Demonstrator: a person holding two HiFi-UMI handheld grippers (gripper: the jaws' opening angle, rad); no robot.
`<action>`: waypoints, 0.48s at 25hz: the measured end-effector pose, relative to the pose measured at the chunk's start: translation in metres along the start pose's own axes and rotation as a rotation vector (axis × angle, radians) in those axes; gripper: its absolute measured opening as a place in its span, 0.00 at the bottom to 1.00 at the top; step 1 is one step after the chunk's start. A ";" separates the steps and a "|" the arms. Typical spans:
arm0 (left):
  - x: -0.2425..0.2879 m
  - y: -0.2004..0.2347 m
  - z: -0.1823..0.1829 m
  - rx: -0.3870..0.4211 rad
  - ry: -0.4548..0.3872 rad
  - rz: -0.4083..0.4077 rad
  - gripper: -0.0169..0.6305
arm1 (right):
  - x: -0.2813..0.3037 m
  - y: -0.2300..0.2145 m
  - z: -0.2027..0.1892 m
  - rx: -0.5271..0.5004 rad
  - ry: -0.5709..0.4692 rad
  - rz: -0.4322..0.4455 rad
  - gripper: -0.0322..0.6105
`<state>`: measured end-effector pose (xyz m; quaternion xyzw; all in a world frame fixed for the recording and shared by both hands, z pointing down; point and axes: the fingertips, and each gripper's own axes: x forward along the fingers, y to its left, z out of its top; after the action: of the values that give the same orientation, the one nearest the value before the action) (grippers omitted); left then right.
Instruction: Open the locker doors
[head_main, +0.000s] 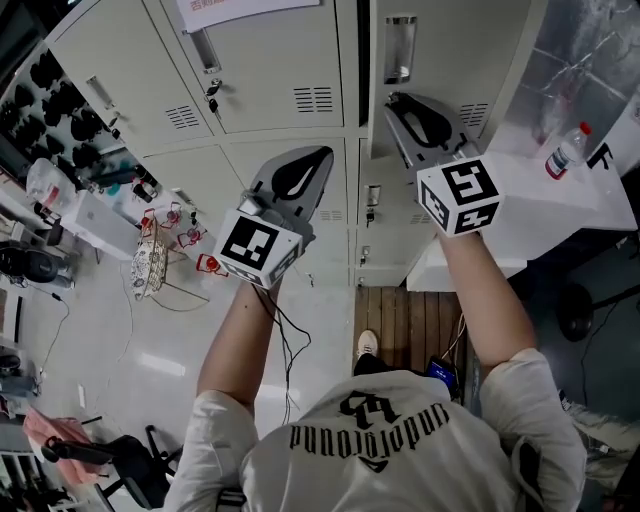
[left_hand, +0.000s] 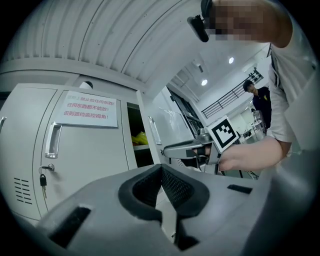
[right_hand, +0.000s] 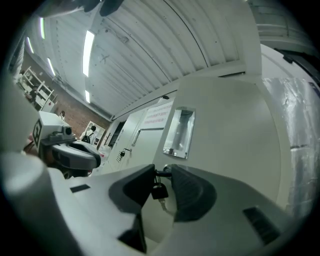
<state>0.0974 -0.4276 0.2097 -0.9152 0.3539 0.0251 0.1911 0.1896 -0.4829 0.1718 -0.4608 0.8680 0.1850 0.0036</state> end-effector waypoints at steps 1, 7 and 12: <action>-0.001 -0.005 0.002 0.003 0.002 -0.005 0.04 | -0.009 0.001 0.002 -0.006 0.002 -0.002 0.22; -0.007 -0.033 0.014 0.006 -0.003 -0.033 0.04 | -0.061 0.000 0.011 -0.007 0.003 -0.026 0.21; -0.008 -0.060 0.023 0.003 -0.012 -0.065 0.04 | -0.109 -0.011 0.015 0.015 -0.004 -0.043 0.22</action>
<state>0.1329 -0.3730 0.2103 -0.9258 0.3228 0.0235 0.1954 0.2589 -0.3967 0.1732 -0.4789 0.8593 0.1792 0.0126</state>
